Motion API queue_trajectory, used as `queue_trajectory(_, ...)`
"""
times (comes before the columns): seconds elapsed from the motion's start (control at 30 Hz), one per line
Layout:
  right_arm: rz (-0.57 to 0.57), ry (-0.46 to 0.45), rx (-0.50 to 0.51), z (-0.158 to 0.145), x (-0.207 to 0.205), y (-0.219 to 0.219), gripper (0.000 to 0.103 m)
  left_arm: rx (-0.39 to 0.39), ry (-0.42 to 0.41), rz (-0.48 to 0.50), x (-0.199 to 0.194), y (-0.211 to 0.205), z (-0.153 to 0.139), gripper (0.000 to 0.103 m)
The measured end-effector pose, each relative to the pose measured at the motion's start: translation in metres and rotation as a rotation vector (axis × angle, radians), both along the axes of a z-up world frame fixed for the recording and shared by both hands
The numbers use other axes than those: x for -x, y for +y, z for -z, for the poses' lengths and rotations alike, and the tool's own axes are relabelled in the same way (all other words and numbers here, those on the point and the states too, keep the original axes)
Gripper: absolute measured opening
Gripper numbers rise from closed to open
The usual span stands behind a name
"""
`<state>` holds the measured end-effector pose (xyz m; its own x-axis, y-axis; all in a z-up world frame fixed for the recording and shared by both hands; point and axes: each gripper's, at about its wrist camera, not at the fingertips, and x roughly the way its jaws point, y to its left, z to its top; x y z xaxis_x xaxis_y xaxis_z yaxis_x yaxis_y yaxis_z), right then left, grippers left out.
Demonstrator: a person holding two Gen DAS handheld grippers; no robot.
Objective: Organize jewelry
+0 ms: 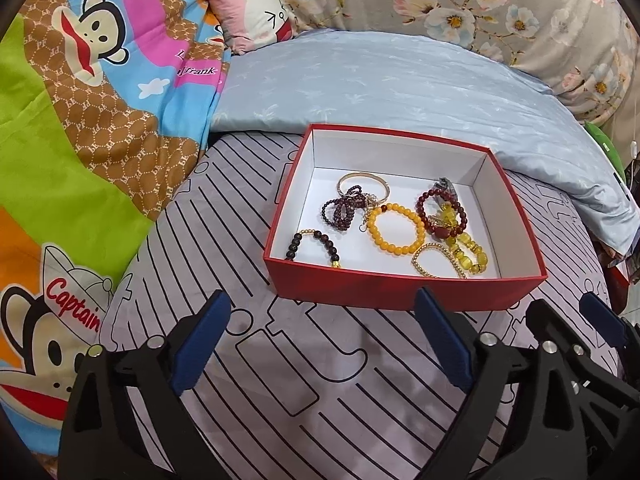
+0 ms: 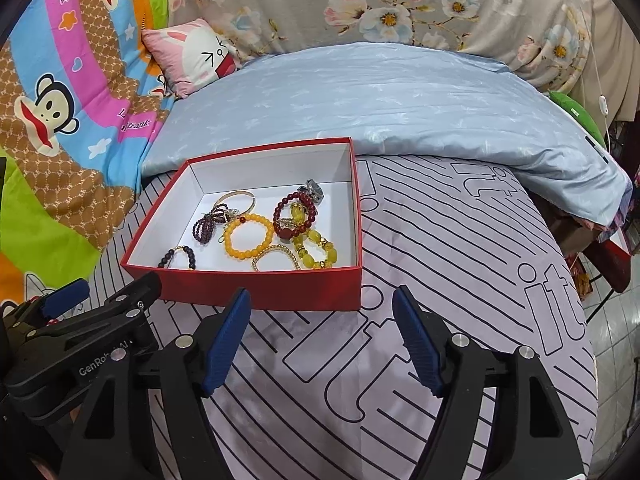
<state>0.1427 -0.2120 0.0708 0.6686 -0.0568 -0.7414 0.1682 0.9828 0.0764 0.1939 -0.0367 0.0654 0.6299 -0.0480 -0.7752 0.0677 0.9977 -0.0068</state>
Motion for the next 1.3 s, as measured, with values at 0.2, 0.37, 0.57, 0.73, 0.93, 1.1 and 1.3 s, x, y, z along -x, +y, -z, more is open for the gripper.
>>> queue_trajectory(0.2, 0.021, -0.002, 0.004, 0.0009, 0.0006, -0.0024, 0.076, -0.014, 0.0, 0.002, 0.0007, -0.001, 0.0003, 0.092)
queue_trajectory(0.37, 0.026, 0.0, 0.009, 0.001, 0.0004, -0.0029, 0.077, -0.016, 0.002, 0.0, 0.0004, -0.0014, 0.001, 0.092)
queue_trajectory(0.57, 0.034, 0.001, 0.002, 0.0026, 0.0007, -0.0044, 0.078, -0.016, 0.001, -0.011, 0.0014, -0.0003, 0.0021, 0.092)
queue_trajectory(0.73, 0.035, -0.001, 0.004, 0.0026, 0.0016, -0.005, 0.078, -0.021, -0.007, -0.016, 0.0026, -0.0006, 0.0019, 0.092)
queue_trajectory(0.93, 0.039, -0.005, 0.016, 0.0027, 0.0026, -0.0039, 0.078, -0.031, -0.012, -0.017, 0.004, -0.0013, 0.0019, 0.092)
queue_trajectory(1.1, 0.042, -0.007, 0.01, 0.003, 0.0032, -0.0041, 0.078, -0.028, -0.011, -0.021, 0.0035, -0.0008, 0.0024, 0.092)
queue_trajectory(1.3, 0.041, -0.006, 0.012, 0.0032, 0.0031, -0.0037, 0.078, -0.023, -0.013, -0.015, 0.003, -0.0008, 0.0028, 0.092)
